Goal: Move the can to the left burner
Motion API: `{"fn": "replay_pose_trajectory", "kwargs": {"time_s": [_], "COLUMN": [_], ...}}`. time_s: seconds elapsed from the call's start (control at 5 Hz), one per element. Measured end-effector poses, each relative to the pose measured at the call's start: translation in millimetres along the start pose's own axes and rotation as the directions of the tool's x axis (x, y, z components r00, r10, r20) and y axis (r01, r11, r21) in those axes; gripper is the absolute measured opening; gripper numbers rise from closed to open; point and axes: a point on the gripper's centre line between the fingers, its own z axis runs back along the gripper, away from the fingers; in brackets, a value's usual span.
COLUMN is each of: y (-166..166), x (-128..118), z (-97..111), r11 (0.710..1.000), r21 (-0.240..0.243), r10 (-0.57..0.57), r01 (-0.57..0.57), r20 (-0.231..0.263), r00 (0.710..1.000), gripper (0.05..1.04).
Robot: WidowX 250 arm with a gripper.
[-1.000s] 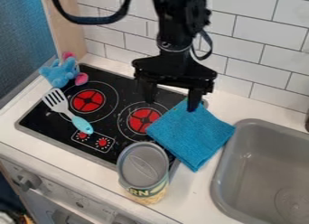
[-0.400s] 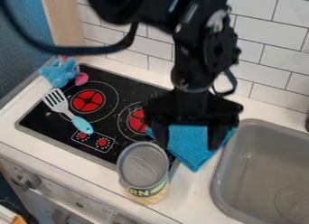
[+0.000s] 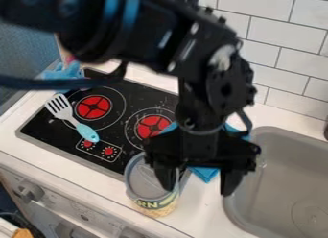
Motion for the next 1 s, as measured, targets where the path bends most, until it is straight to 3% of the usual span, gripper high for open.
{"fn": "replay_pose_trajectory", "kwargs": {"time_s": [0.2,0.6,0.8,1.0], "y": [9,28,38,44], "x": [-21,-37,-30,-14], "z": [-16,-42,-51,-50], "r11": [1.0,0.996,0.993,0.988], "r21": [0.002,0.067,0.094,0.107], "r10": [0.019,0.066,0.083,0.116], "r01": [-0.019,-0.059,-0.073,-0.109], "r20": [-0.037,-0.094,-0.097,-0.059], "r00": [0.999,0.993,0.992,0.991], "gripper": [0.999,0.999,0.999,1.001]}}
